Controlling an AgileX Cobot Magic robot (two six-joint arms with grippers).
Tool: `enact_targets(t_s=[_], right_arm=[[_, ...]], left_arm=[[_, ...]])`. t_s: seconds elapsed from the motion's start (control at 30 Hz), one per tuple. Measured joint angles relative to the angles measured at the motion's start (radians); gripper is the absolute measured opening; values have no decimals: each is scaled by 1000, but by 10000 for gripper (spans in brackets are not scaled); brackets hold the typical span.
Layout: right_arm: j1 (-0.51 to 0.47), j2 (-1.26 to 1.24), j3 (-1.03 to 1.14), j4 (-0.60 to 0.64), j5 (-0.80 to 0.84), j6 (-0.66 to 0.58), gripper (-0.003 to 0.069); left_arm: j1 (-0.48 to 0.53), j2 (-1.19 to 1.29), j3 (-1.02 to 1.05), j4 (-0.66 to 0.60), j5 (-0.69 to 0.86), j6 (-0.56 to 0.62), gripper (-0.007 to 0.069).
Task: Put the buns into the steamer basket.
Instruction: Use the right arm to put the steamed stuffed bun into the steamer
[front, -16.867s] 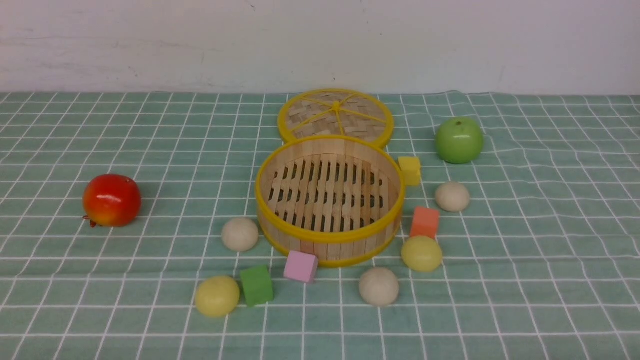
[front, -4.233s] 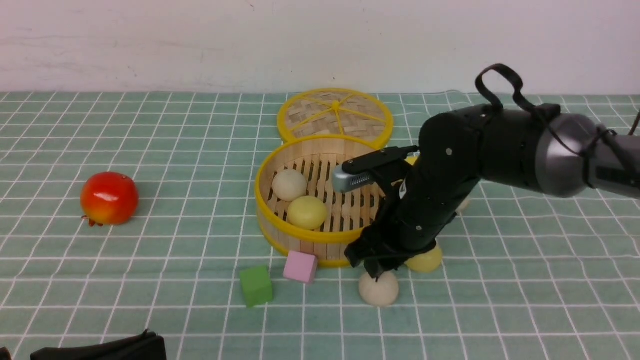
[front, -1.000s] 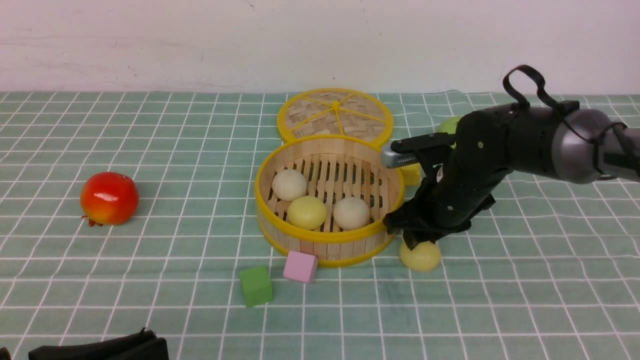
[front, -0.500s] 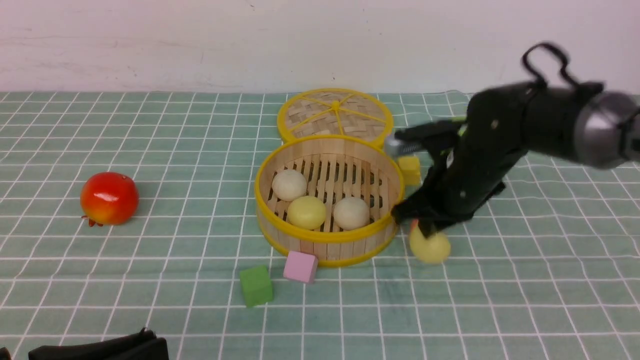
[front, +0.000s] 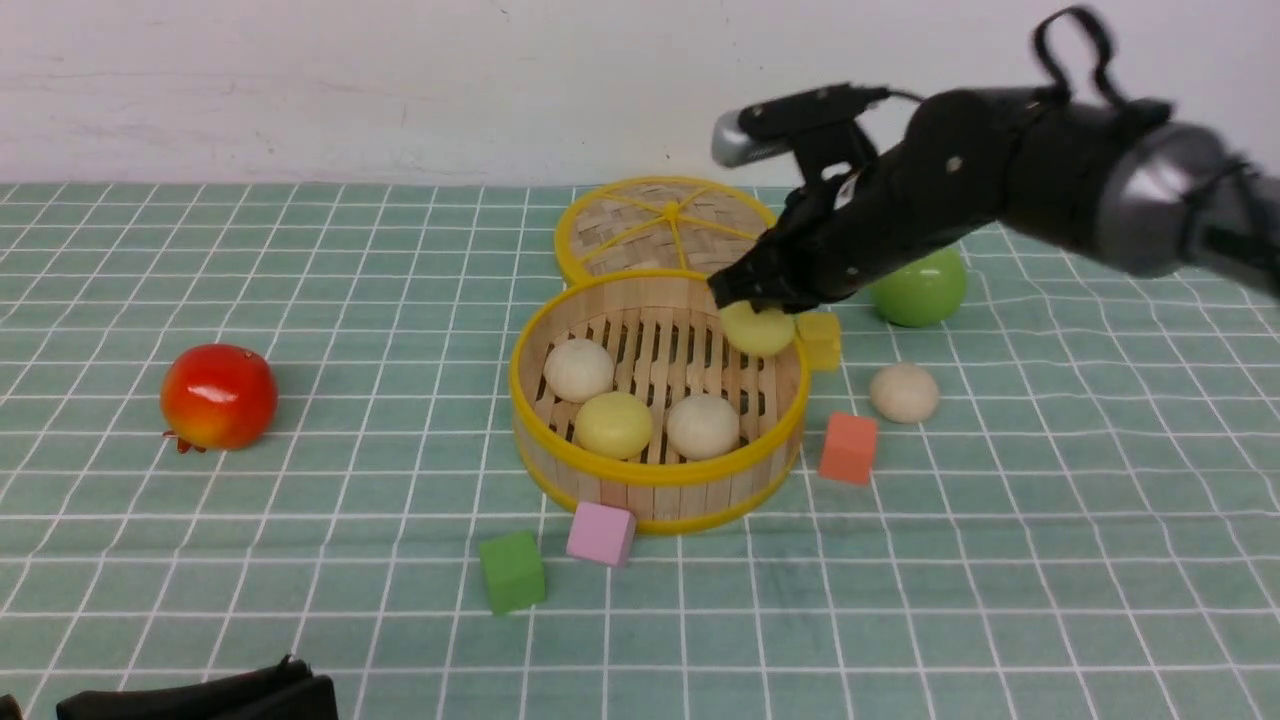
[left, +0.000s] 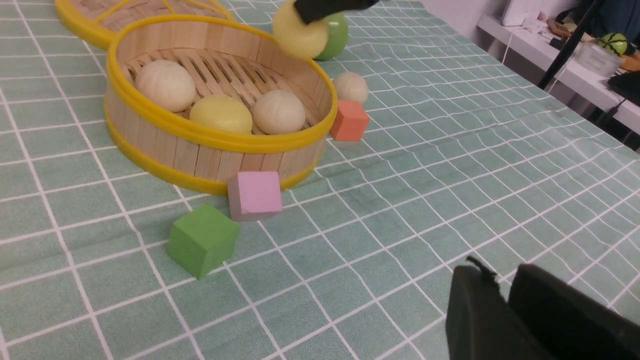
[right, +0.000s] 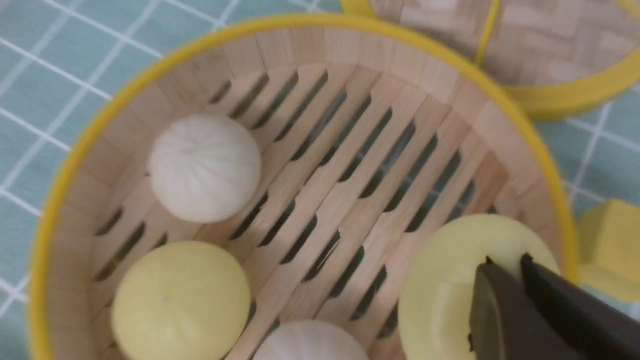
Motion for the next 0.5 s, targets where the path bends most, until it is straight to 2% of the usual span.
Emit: enact_targets(t_s=[0.3,0.5], right_arm=[[0,102,-47,10,-31,-2,25],[0,137,-49,-17,-60,-2,113]], left_arm=[[0,0,0,0,0,0,102],[0,0,0,0,0,0,107]])
